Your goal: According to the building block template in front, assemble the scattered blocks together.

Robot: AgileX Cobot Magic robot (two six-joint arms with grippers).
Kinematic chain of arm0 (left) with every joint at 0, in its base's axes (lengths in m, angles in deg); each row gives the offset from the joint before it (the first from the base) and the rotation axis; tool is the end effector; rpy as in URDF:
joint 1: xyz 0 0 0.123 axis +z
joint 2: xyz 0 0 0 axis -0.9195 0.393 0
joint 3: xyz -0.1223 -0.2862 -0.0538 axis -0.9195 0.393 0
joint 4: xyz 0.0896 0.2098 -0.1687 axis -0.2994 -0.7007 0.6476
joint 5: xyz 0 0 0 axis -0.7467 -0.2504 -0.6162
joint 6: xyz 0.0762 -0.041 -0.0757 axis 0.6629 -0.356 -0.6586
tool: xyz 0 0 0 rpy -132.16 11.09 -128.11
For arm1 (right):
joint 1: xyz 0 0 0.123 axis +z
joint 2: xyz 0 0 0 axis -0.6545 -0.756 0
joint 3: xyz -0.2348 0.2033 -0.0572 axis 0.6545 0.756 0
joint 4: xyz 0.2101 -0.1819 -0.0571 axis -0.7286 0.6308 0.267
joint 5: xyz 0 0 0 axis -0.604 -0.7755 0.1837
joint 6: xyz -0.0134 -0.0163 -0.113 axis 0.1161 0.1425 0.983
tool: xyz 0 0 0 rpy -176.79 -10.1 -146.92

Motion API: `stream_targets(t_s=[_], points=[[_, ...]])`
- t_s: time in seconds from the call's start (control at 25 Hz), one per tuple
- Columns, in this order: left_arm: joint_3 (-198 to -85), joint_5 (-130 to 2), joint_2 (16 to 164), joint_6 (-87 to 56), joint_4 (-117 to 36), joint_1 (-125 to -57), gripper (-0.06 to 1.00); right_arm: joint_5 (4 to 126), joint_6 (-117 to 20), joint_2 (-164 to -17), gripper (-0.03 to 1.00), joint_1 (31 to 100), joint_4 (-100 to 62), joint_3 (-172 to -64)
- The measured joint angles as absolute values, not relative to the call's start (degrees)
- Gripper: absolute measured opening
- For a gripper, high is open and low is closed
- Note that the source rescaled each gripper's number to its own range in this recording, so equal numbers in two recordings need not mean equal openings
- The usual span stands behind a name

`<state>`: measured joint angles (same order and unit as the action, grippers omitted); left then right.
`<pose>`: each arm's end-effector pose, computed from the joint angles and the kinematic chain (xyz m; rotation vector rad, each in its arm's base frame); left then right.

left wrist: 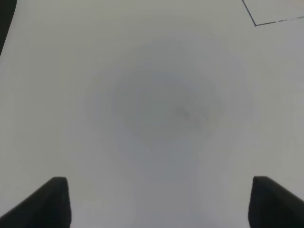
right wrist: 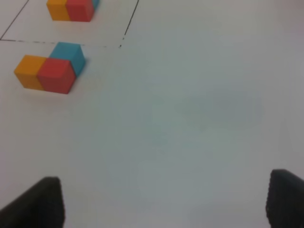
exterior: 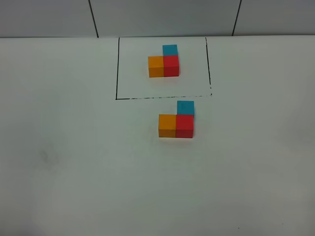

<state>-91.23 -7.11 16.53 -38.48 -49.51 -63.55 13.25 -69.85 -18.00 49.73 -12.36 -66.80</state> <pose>0.0124 -0.0070 0.2844 0.1465 2.0260 0.0683 0.0139 0.0046 0.2822 -0.1859 2.0510 0.1086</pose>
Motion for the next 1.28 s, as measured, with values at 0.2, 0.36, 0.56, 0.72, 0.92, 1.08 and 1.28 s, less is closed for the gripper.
stream_targets(t_s=[0.2, 0.36, 0.56, 0.72, 0.92, 1.08, 1.28], points=[[-91.2, -7.1, 16.5, -39.6, -49.5, -63.5, 0.74, 13.3, -69.8, -18.0, 0.73, 49.7, -12.4, -66.8], [-91.2, -7.1, 16.5, -40.0, -49.5, -63.5, 0.74, 13.3, -69.9, -18.0, 0.73, 49.7, -12.4, -66.8], [-91.2, -7.1, 16.5, -40.5, -49.5, -63.5, 0.74, 13.3, -69.9, -18.0, 0.73, 49.7, -12.4, -66.8], [-91.2, -7.1, 16.5, -40.9, -49.5, -63.5, 0.74, 13.3, -69.9, -18.0, 0.73, 49.7, -12.4, -66.8], [-91.2, -7.1, 16.5, -42.4, -50.1, -63.5, 0.74, 13.3, -69.9, -18.0, 0.73, 49.7, -12.4, -66.8], [-91.2, -7.1, 16.5, -43.6, -50.9, -63.5, 0.74, 13.3, -69.9, -18.0, 0.73, 49.7, -12.4, -66.8], [-91.2, -7.1, 16.5, -43.9, -51.0, -63.5, 0.74, 13.3, -69.9, -18.0, 0.73, 49.7, -12.4, -66.8]])
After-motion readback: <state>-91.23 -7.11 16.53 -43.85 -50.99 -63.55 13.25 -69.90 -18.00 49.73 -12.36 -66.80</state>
